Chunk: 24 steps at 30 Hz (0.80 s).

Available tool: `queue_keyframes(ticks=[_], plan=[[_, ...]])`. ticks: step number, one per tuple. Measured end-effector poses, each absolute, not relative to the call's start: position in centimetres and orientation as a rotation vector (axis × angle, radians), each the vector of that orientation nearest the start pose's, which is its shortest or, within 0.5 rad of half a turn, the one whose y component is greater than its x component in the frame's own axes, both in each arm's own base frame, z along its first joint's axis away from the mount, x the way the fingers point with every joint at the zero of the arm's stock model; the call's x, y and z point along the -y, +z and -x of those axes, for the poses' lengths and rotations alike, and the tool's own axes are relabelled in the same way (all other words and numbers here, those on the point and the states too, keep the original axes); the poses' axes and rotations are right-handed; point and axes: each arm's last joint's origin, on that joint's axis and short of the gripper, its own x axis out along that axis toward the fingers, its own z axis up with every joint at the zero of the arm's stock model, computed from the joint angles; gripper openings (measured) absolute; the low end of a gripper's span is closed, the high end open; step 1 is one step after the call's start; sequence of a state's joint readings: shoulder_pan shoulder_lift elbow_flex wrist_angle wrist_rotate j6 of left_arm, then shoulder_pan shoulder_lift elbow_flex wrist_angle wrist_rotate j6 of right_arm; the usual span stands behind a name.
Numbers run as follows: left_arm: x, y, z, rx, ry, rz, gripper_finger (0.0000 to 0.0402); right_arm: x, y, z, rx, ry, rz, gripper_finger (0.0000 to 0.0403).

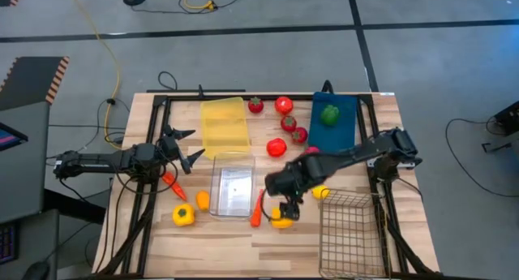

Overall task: Sort produce into baskets
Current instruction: Put the right yellow bell pepper into the blue bin

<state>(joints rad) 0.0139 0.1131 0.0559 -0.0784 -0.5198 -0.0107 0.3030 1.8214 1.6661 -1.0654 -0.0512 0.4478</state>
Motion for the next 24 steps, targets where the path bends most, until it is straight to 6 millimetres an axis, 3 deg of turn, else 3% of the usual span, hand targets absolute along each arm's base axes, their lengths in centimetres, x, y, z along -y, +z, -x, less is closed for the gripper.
queue_keyframes(ticks=[6,11,24], plan=[[-1.6,16.7,-9.8,-0.127,0.534,-0.012,0.0388,-14.4,29.1,-34.7,-1.185,0.072,-0.154,0.0354],[-1.6,16.7,-9.8,-0.127,0.534,-0.012,0.0388,-15.8,28.3,-34.5,-1.123,0.071,-0.111,0.0354],[-1.6,16.7,-9.8,-0.127,0.534,-0.011,0.0388,-16.0,24.9,-34.4,-1.116,0.053,-0.093,0.0354]])
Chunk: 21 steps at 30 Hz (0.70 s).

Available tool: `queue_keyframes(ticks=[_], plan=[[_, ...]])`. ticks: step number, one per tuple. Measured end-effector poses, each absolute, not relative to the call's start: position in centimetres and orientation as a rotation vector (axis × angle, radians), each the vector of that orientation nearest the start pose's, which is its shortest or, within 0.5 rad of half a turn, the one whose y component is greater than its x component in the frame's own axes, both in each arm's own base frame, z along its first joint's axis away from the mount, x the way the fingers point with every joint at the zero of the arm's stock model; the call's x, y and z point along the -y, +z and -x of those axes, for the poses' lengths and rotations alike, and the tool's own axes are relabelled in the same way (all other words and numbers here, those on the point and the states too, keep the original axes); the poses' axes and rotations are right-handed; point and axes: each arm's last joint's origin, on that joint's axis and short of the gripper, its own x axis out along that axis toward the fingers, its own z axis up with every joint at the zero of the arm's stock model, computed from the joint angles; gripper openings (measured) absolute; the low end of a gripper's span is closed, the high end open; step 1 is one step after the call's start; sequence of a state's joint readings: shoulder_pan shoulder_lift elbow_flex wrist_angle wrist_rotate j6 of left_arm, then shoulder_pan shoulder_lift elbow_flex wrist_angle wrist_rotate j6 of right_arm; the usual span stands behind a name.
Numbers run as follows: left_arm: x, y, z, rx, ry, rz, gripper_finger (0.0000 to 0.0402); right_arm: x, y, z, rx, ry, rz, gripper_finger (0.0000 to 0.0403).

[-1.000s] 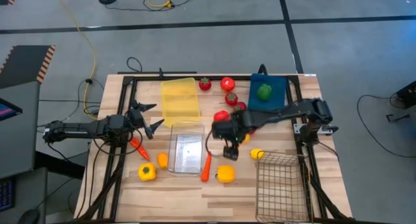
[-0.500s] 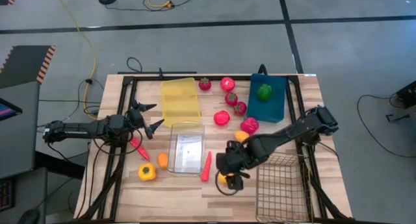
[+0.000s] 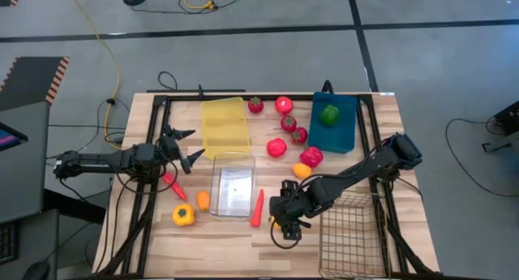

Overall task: Sort produce into baskets
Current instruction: Put the right yellow bell pepper into the blue bin

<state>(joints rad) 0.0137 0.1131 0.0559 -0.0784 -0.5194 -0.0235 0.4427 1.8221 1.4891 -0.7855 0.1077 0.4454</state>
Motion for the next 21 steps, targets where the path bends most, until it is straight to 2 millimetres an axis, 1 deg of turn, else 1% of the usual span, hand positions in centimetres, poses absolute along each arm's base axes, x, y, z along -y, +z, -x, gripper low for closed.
queue_keyframes(ticks=[6,9,15,18,21], plan=[[-1.6,16.7,-9.8,-0.127,0.534,-0.012,0.0388,-16.0,23.6,-34.4,-1.090,0.062,-0.101,0.0354],[-1.6,16.7,-9.8,-0.127,0.534,-0.011,0.0388,-15.9,23.0,-34.2,-1.108,0.052,-0.084,0.0354],[-1.6,16.7,-9.8,-0.127,0.534,-0.012,0.0388,-15.8,22.7,-34.1,-1.106,0.033,-0.071,0.0354],[-1.6,16.7,-9.8,-0.127,0.534,-0.011,0.0388,-15.9,22.2,-34.3,-1.114,0.034,-0.066,0.0354],[-1.6,16.7,-9.8,-0.126,0.534,-0.011,0.0388,-16.3,21.1,-34.7,-1.135,0.043,-0.064,0.0354]])
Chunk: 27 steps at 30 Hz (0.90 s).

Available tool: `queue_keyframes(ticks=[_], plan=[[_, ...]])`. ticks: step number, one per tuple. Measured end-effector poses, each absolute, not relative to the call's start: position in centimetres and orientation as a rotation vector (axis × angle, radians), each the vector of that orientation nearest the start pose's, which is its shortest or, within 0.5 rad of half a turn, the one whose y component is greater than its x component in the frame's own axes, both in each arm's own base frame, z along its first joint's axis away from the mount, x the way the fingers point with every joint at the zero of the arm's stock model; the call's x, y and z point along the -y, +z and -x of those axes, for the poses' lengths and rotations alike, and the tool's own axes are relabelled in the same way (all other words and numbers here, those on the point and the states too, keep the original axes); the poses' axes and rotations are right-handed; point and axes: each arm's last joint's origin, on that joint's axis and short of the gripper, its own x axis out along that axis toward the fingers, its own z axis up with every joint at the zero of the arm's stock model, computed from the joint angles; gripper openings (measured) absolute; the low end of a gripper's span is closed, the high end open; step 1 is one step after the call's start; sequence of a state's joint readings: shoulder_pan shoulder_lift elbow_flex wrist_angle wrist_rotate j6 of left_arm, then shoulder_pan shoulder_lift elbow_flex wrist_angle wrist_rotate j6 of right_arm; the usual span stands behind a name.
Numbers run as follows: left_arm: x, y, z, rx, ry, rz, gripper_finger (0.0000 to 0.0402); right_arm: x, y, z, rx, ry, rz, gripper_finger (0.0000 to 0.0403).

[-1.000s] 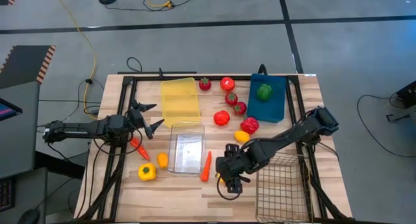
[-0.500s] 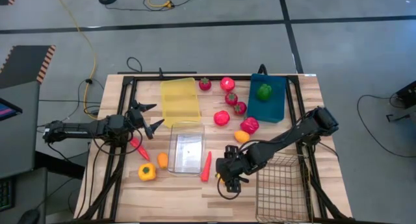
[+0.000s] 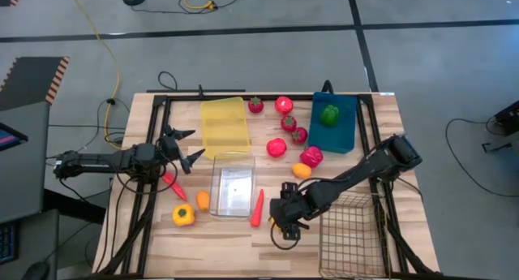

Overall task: Sort produce into baskets
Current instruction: Put the right yellow bell pepper into the blue bin

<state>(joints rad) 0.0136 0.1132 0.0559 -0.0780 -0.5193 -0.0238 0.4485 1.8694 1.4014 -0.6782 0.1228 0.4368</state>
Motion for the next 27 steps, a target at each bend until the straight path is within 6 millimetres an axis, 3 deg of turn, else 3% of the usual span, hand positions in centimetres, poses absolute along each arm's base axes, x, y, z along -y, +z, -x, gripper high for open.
queue_keyframes(ticks=[7,12,20,27], plan=[[-1.6,16.7,-9.8,-0.126,0.534,-0.011,0.0388,-16.7,18.6,-35.5,-1.179,0.037,-0.027,0.0354],[-1.6,16.7,-9.8,-0.126,0.534,-0.011,0.0388,-16.7,18.5,-35.6,-1.176,0.035,-0.026,0.0348],[-1.6,16.7,-9.8,-0.124,0.534,-0.004,0.0388,-16.7,18.7,-35.5,-1.189,0.066,-0.048,0.0302],[-1.6,16.7,-9.8,-0.124,0.534,-0.004,0.0388,-16.6,18.7,-35.7,-1.184,0.071,-0.063,0.0296]])
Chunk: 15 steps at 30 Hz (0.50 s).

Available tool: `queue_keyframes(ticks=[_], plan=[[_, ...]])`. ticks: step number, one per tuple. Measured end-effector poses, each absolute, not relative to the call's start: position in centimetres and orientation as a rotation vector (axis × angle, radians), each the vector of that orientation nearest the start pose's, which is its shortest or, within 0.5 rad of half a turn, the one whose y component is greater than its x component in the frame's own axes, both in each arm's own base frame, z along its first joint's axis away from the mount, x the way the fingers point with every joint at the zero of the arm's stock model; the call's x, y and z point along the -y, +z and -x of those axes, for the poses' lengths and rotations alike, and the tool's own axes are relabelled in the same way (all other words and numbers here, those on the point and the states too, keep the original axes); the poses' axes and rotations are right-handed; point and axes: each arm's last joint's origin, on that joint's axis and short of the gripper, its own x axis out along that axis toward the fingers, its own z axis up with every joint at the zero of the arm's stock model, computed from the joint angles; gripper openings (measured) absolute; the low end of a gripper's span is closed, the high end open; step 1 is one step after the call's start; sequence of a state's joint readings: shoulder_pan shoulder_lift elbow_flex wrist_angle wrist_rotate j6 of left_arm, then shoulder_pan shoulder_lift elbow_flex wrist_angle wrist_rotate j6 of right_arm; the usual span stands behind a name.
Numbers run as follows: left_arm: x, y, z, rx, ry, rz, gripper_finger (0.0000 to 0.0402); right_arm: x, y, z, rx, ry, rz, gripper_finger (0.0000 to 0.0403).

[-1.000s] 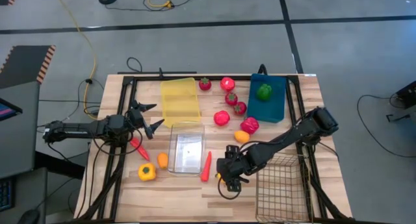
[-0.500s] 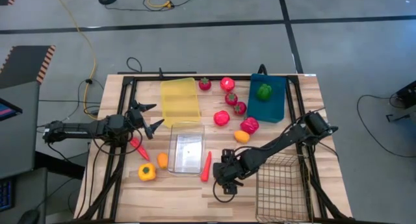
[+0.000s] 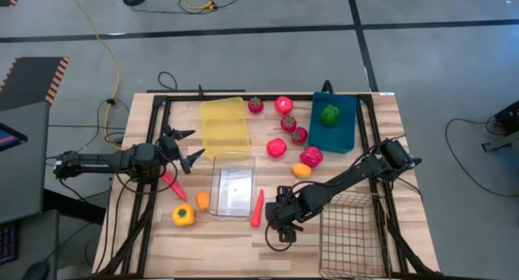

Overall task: Sort produce into baskets
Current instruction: Put the right yellow bell pepper into the blue bin

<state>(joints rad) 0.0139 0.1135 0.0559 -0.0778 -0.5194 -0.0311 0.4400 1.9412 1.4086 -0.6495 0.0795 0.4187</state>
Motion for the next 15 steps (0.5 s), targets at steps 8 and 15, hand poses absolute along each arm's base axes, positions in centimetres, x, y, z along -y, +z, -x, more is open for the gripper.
queue_keyframes(ticks=[8,15], plan=[[-1.6,16.7,-9.8,-0.124,0.534,-0.004,0.0388,-15.3,21.4,-37.3,-1.177,0.049,-0.097,0.0295],[-1.6,16.7,-9.8,-0.124,0.534,-0.004,0.0388,-12.4,24.9,-38.1,-1.229,0.024,-0.021,0.0294]])
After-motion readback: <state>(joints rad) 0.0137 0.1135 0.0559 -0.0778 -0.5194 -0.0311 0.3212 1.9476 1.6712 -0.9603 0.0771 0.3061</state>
